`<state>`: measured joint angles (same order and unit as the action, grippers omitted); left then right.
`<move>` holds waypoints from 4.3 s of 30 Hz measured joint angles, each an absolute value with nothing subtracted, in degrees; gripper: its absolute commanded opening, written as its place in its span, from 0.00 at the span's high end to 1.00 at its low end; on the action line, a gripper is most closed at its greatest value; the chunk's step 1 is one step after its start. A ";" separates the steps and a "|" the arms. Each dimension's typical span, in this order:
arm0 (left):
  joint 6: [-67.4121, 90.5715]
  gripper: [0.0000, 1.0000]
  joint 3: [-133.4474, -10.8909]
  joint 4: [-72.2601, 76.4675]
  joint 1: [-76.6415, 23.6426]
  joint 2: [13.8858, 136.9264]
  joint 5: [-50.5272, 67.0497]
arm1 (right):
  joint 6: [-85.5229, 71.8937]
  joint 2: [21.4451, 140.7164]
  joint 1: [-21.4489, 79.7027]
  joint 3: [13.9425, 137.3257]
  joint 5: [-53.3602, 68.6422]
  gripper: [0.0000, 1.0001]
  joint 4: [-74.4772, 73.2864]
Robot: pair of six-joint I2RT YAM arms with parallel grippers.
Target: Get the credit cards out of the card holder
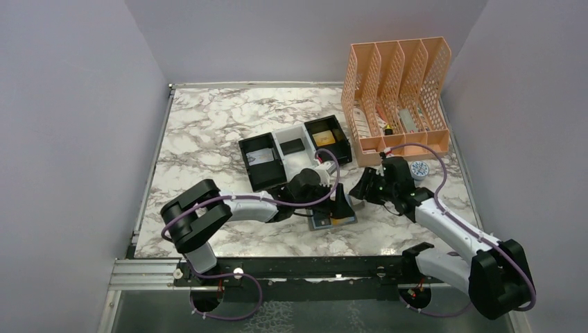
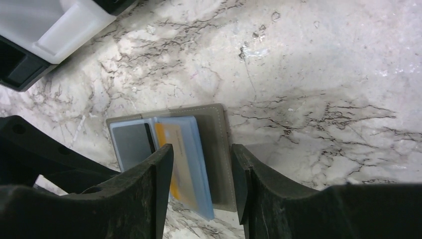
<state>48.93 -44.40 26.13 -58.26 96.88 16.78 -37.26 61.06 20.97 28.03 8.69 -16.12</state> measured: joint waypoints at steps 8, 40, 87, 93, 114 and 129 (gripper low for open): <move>49.19 0.27 -41.67 23.64 -58.26 91.24 11.27 | -35.24 60.29 20.97 27.75 18.65 0.65 -13.06; 52.18 0.59 -44.80 19.84 -58.15 100.38 6.04 | -37.28 72.31 20.88 23.31 23.97 0.72 -3.66; 52.03 0.76 -48.21 20.88 -58.24 104.60 7.75 | -36.95 64.12 20.51 21.67 17.30 0.67 -9.72; 52.01 0.75 -48.21 20.95 -58.26 104.71 8.03 | -37.26 60.95 20.56 23.77 11.49 0.64 -15.07; 52.16 0.71 -47.86 20.95 -58.19 104.31 9.63 | -39.70 61.30 20.14 19.05 16.47 0.68 -8.97; 57.56 0.85 -42.70 22.39 -58.19 100.77 9.63 | -43.92 58.72 20.27 15.46 20.25 0.70 -6.76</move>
<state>57.56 -42.70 22.39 -58.19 100.77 9.63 -43.92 58.72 20.27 15.46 20.25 -6.76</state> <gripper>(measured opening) 0.191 0.302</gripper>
